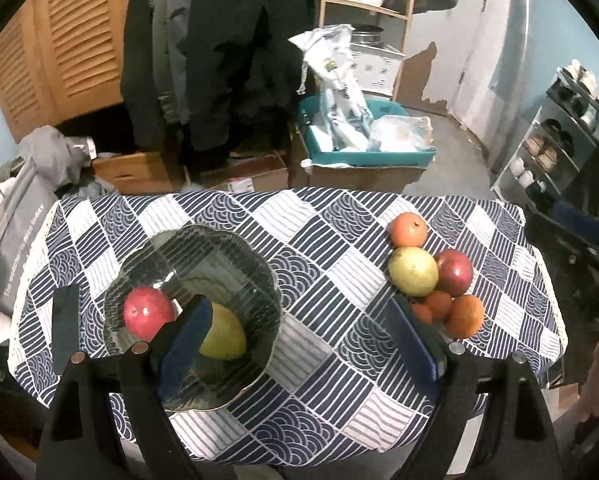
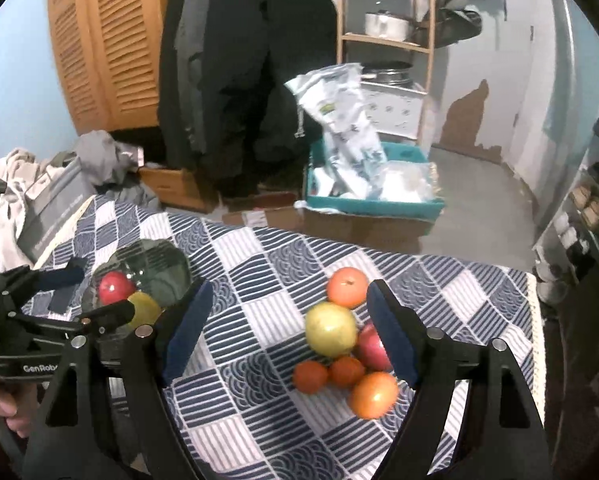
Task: Organize fruits
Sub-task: 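Withdraw both tools from the bowl back toward the fruit pile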
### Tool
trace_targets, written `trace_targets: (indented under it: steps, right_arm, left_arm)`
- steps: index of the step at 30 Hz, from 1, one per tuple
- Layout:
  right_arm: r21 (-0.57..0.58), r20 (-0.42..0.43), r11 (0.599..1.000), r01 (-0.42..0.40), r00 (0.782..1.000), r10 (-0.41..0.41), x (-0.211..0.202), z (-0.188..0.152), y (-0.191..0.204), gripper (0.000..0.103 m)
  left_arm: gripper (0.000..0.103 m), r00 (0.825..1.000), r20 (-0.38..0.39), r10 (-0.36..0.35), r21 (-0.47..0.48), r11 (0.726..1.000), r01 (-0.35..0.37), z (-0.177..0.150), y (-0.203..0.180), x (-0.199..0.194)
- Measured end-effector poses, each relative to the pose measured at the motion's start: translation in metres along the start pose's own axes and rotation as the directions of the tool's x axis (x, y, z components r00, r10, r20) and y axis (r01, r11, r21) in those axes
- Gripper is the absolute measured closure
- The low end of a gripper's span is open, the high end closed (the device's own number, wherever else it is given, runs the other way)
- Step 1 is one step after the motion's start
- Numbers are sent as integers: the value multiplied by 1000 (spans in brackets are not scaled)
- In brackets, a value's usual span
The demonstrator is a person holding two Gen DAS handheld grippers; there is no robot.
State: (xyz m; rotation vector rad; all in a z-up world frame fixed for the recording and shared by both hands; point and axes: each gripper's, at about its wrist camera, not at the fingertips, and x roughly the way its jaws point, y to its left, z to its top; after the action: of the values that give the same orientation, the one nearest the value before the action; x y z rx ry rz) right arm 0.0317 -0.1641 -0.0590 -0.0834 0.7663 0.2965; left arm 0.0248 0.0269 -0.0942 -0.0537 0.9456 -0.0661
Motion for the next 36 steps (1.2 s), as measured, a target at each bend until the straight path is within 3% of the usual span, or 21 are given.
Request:
trace_targets:
  steps: [11, 22, 28, 36]
  right_arm:
    - [58, 8, 997, 54, 998, -55, -16, -14, -45, 20]
    - [90, -37, 991, 98, 995, -95, -12, -32, -76, 20]
    - [87, -93, 990, 114, 990, -106, 4, -44, -86, 20]
    - [100, -232, 987, 127, 967, -101, 50, -73, -100, 20]
  left_arm:
    - [14, 1000, -9, -24, 61, 998, 24, 4, -36, 3]
    - [14, 998, -45, -33, 134, 990, 39, 4, -73, 21]
    - [14, 996, -90, -26, 150, 988, 39, -1, -83, 41]
    - [14, 986, -167, -13, 168, 985, 42, -12, -91, 78]
